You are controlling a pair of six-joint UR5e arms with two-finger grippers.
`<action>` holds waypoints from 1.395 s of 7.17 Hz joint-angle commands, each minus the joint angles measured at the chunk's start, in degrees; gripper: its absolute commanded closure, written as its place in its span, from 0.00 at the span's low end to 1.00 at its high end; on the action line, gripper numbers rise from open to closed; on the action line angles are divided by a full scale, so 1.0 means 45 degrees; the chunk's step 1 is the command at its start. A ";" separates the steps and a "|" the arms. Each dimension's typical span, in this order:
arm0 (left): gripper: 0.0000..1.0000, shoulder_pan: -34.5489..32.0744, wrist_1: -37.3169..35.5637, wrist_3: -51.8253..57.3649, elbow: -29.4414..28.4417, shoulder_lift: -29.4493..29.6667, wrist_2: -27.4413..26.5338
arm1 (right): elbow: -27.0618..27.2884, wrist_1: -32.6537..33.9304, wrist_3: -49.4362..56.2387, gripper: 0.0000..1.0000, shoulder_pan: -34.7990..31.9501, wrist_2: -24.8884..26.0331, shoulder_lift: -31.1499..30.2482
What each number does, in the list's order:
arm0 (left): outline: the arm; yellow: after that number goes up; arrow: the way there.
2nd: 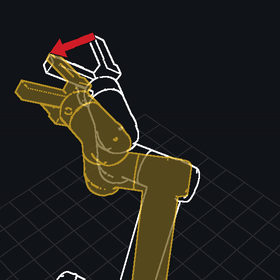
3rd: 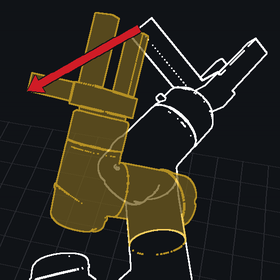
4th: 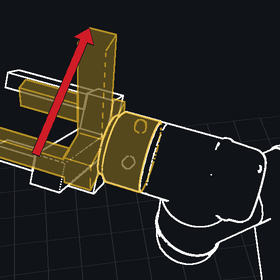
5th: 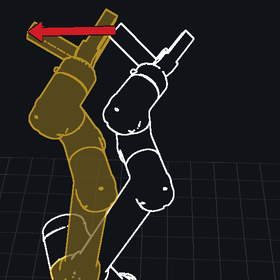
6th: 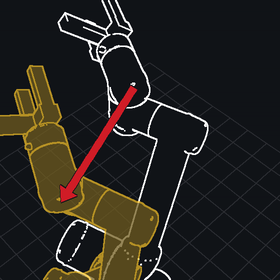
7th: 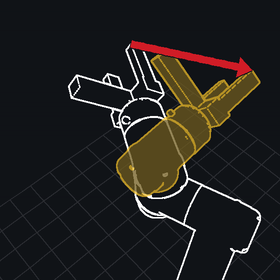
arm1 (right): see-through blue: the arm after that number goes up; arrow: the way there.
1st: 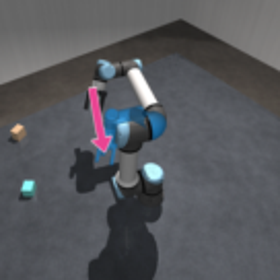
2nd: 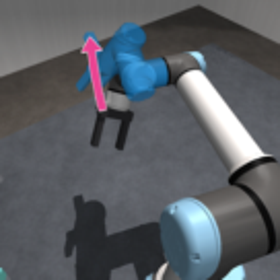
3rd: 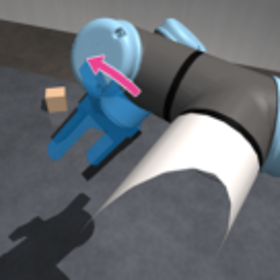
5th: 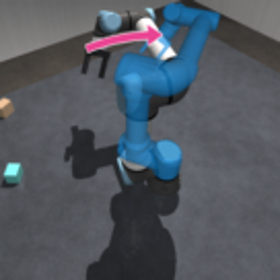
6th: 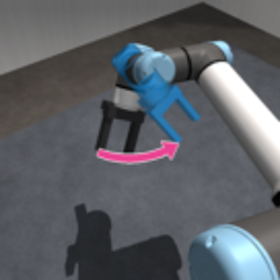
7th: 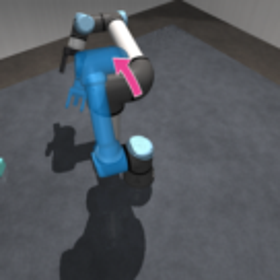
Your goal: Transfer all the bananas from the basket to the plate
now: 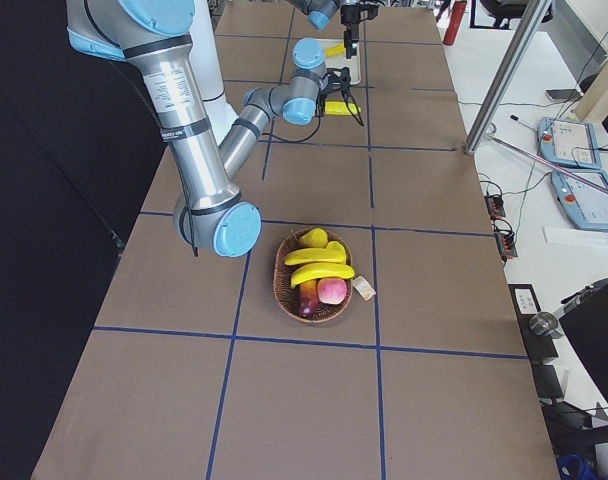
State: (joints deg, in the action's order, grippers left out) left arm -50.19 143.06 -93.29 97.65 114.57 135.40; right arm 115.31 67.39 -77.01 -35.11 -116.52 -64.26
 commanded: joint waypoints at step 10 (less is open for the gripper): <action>1.00 0.3479 0.0103 -0.1262 -0.0489 0.2352 -0.4014 | -0.0488 -0.0093 -0.0114 0.85 0.1318 0.1303 0.1058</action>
State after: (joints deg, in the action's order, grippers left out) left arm -34.16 143.41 -99.25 95.48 125.30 117.35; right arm 112.95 66.98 -77.51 -29.17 -110.58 -59.47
